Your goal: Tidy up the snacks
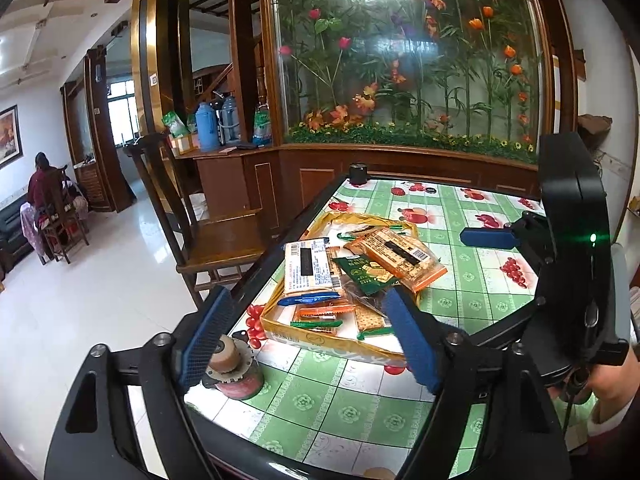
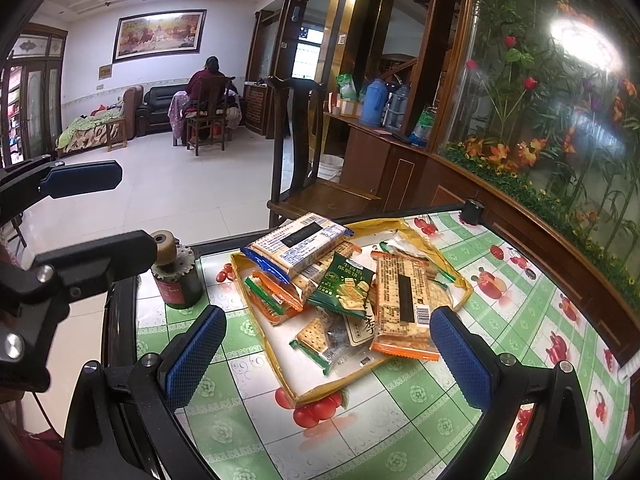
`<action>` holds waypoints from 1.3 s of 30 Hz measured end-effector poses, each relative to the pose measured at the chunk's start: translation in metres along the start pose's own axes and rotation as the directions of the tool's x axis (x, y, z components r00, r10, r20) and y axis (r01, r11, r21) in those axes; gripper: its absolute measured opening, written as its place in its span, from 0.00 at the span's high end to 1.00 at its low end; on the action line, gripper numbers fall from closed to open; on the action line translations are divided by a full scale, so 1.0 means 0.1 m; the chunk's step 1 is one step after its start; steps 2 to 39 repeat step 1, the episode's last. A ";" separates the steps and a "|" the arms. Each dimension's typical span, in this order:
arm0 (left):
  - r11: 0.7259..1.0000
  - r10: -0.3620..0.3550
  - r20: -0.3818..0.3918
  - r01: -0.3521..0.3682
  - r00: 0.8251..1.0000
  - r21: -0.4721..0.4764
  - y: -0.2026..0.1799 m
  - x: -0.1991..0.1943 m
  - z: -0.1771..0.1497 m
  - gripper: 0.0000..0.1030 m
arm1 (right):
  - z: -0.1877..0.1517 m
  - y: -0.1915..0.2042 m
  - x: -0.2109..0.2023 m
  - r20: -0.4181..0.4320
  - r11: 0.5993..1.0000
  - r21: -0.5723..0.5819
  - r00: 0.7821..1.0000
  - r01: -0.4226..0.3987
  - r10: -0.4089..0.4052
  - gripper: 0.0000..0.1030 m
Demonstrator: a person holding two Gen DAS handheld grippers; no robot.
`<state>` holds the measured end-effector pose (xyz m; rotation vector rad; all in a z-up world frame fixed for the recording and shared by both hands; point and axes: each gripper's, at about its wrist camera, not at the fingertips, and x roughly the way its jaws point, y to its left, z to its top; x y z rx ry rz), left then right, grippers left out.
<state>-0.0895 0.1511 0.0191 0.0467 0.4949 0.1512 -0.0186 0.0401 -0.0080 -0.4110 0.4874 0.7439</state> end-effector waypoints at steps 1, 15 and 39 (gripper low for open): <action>1.000 -0.003 -0.007 0.003 1.000 -0.003 0.00 0.01 0.01 0.19 | -0.01 0.00 0.01 -0.002 1.000 0.000 1.000 -0.001 0.001 0.00; 1.000 -0.003 -0.007 0.003 1.000 -0.003 0.00 0.01 0.01 0.19 | -0.01 0.00 0.01 -0.002 1.000 0.000 1.000 -0.001 0.001 0.00; 1.000 -0.003 -0.007 0.003 1.000 -0.003 0.00 0.01 0.01 0.19 | -0.01 0.00 0.01 -0.002 1.000 0.000 1.000 -0.001 0.001 0.00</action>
